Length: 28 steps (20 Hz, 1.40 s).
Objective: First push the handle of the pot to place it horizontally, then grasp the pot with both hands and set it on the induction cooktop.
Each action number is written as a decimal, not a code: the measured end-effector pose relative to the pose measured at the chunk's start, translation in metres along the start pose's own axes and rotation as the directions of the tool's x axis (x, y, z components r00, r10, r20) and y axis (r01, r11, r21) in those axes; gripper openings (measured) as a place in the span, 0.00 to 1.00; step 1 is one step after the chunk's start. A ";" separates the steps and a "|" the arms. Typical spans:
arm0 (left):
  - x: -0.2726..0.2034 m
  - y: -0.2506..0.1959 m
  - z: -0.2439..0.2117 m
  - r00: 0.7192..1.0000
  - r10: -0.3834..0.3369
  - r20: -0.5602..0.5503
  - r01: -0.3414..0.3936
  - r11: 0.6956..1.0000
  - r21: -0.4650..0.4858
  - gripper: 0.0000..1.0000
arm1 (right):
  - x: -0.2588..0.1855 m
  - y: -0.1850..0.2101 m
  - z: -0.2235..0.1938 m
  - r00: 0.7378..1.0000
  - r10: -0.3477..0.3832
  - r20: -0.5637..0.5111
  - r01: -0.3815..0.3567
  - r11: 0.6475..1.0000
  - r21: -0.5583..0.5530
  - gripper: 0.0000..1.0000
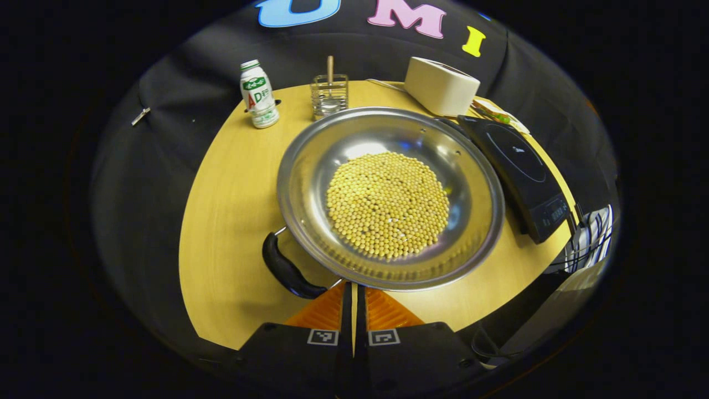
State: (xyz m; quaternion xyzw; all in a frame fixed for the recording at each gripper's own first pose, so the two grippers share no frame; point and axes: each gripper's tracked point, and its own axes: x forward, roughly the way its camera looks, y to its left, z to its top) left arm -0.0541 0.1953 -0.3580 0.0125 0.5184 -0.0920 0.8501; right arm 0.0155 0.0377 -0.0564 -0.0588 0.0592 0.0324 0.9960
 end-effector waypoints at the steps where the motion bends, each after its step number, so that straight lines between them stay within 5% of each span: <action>1: 0.002 0.008 0.002 1.000 0.007 0.005 -0.007 1.000 -0.009 0.05 | 0.002 0.002 0.001 1.000 0.001 -0.003 -0.001 1.000 0.002 0.98; 11: 0.031 0.079 0.031 0.997 0.070 0.041 -0.067 0.995 -0.073 0.05 | 0.006 0.028 -0.012 0.998 0.031 -0.051 -0.031 1.000 0.000 0.98; 28: 0.032 0.110 0.058 0.973 0.161 0.163 -0.149 0.986 -0.081 0.05 | 0.015 0.075 -0.042 0.979 0.120 -0.167 -0.115 0.993 0.039 0.98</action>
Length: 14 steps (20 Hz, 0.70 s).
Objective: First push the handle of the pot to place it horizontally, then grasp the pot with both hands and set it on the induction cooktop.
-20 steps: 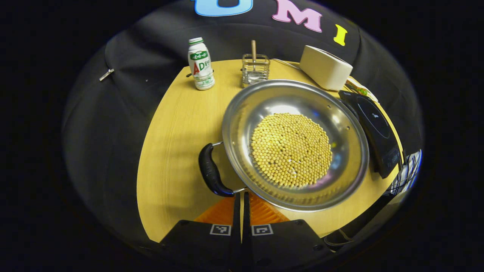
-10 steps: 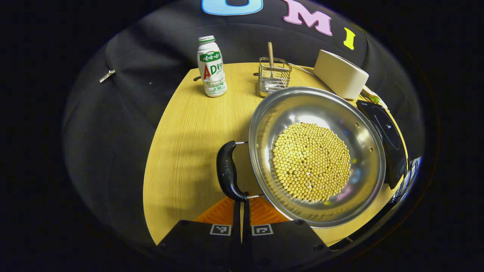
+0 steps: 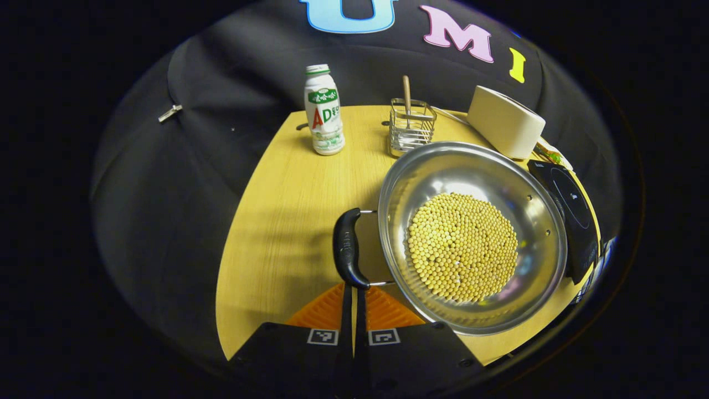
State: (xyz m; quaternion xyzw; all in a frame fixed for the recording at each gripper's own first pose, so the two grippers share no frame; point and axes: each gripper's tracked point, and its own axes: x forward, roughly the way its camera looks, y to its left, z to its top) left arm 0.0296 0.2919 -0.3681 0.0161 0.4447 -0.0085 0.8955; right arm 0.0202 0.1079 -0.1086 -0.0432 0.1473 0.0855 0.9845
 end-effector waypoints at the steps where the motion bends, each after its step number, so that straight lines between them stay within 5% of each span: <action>1: -0.006 0.003 0.000 1.000 0.015 0.019 -0.015 1.000 0.008 0.06 | 0.001 0.003 -0.002 1.000 0.009 -0.005 -0.009 1.000 0.003 0.98; 6: -0.035 0.010 0.016 0.987 0.057 0.147 -0.058 0.998 0.000 0.13 | 0.001 0.021 -0.006 0.997 0.074 -0.019 -0.073 0.997 0.035 0.98; 11: -0.063 0.001 0.036 0.963 0.035 0.266 -0.031 0.999 -0.022 0.88 | 0.010 0.044 -0.013 0.988 0.148 -0.046 -0.144 0.986 0.082 0.98; 14: -0.060 -0.001 0.043 0.963 0.044 0.267 -0.040 0.999 -0.018 0.96 | 0.019 0.061 -0.020 0.978 0.195 -0.078 -0.183 0.973 0.139 0.98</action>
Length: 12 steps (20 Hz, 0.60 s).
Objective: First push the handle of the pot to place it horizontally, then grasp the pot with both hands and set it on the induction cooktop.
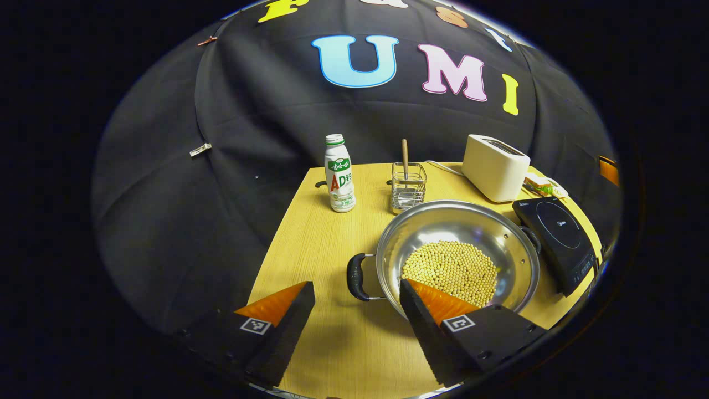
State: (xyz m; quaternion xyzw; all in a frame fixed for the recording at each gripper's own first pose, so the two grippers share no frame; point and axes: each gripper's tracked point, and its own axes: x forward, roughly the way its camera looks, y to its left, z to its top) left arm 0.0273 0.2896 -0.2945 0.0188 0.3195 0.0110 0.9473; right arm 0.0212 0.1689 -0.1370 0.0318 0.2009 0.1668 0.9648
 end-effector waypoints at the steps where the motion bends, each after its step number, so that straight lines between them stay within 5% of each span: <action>1: 0.004 -0.002 0.001 1.000 -0.003 0.002 0.003 1.000 -0.002 0.97 | 0.005 0.003 -0.004 1.000 0.010 -0.014 -0.010 1.000 0.016 0.98; 12: 0.027 -0.019 0.006 0.998 -0.057 -0.017 0.057 0.998 0.004 0.97 | 0.057 0.060 -0.065 0.970 0.128 -0.204 -0.098 0.984 0.151 0.99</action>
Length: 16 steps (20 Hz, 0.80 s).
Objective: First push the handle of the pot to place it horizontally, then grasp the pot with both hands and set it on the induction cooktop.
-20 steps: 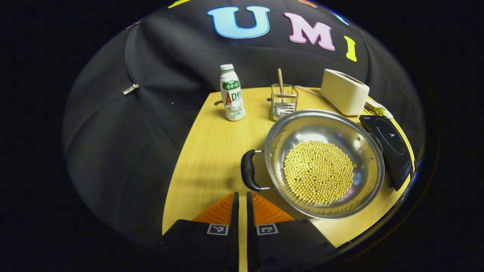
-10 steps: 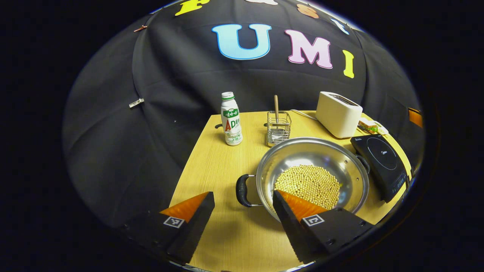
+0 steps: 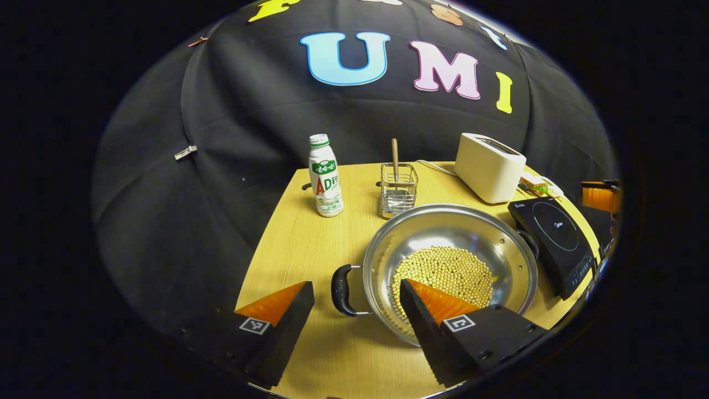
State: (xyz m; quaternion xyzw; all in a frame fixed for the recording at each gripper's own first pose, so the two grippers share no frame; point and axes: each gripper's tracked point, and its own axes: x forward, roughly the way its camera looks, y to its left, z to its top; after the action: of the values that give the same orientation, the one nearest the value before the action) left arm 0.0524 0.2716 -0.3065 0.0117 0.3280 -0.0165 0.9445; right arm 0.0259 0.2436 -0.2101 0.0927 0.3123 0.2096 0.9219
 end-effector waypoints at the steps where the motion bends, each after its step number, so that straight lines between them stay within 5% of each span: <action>1: 0.007 0.000 -0.002 1.000 -0.006 -0.008 0.006 1.000 -0.008 0.97 | 0.007 0.004 -0.008 1.000 0.007 -0.022 -0.007 1.000 0.008 0.99; 7: 0.034 0.000 -0.011 0.998 -0.021 -0.052 0.020 1.000 -0.013 0.98 | 0.057 0.014 -0.053 0.986 -0.014 -0.163 0.019 0.999 0.027 0.99; 16: 0.072 -0.007 -0.030 0.988 -0.069 -0.137 0.063 0.997 -0.051 0.95 | 0.110 0.022 -0.117 0.931 -0.039 -0.363 0.075 0.994 0.085 0.99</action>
State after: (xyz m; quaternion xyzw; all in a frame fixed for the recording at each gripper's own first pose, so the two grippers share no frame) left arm 0.0902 0.2638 -0.3752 -0.0201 0.3935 -0.0393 0.9183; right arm 0.0257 0.3173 -0.3550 0.0882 0.4885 0.1808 0.8491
